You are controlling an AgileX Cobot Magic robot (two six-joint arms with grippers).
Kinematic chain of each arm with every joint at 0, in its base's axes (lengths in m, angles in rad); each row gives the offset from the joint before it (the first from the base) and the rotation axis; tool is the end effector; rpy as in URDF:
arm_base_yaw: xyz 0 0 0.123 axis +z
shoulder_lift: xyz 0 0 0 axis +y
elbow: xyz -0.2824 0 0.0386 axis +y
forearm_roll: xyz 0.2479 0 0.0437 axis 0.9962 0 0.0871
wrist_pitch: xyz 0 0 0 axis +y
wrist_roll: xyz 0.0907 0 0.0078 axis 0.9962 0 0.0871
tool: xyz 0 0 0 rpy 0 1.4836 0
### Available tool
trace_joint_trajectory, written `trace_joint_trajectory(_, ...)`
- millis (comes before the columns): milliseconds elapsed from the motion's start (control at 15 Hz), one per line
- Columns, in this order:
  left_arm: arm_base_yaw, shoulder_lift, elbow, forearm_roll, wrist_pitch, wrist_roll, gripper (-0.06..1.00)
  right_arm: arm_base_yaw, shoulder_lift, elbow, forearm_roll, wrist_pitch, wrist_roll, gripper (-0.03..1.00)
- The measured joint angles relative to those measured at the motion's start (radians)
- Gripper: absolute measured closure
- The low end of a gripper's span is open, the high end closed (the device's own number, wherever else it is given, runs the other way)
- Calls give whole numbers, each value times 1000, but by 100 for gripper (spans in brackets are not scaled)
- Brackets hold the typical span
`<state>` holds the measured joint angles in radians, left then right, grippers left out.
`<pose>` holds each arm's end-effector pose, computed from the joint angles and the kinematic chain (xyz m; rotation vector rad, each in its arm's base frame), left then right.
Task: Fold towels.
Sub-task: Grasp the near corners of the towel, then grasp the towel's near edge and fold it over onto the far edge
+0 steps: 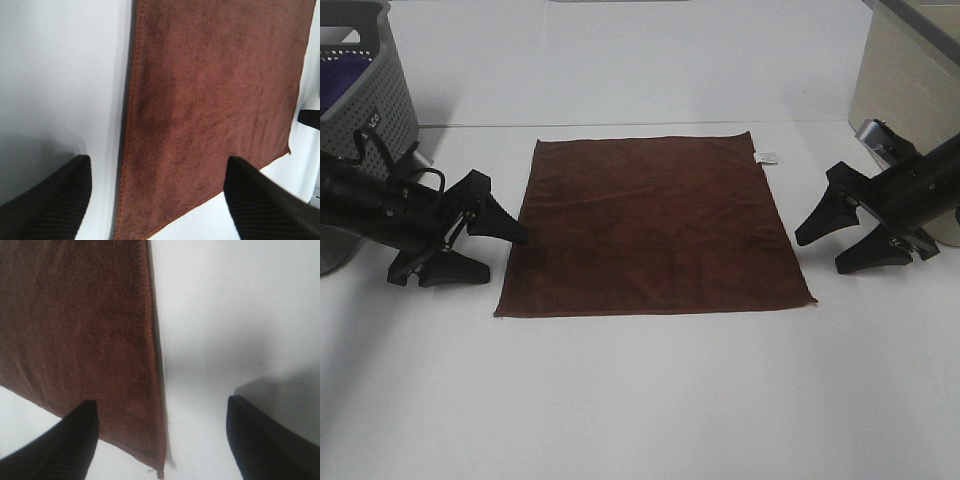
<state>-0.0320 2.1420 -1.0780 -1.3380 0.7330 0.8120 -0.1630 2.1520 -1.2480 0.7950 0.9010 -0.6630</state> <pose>0.3677 -0.0712 0.0803 -0.3713 2.7101 -1.1089 0.3804 -0.0109 0.0947 0.0800 2.9065 0.8765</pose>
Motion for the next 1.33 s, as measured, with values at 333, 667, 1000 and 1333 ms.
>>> trace_joint_trajectory(333,-93,59,-62,-42,38,15,24,56,57,-9,136,57,-60,29)
trace_joint_trajectory(667,-104,80,-72,-32,-1,15,62,127,62,-9,128,3,-45,51)
trace_joint_trajectory(1000,-104,70,-71,28,-9,-20,93,127,77,-9,106,-17,4,97)
trace_joint_trajectory(1333,-104,-31,13,144,1,-114,93,127,15,60,56,26,46,97)
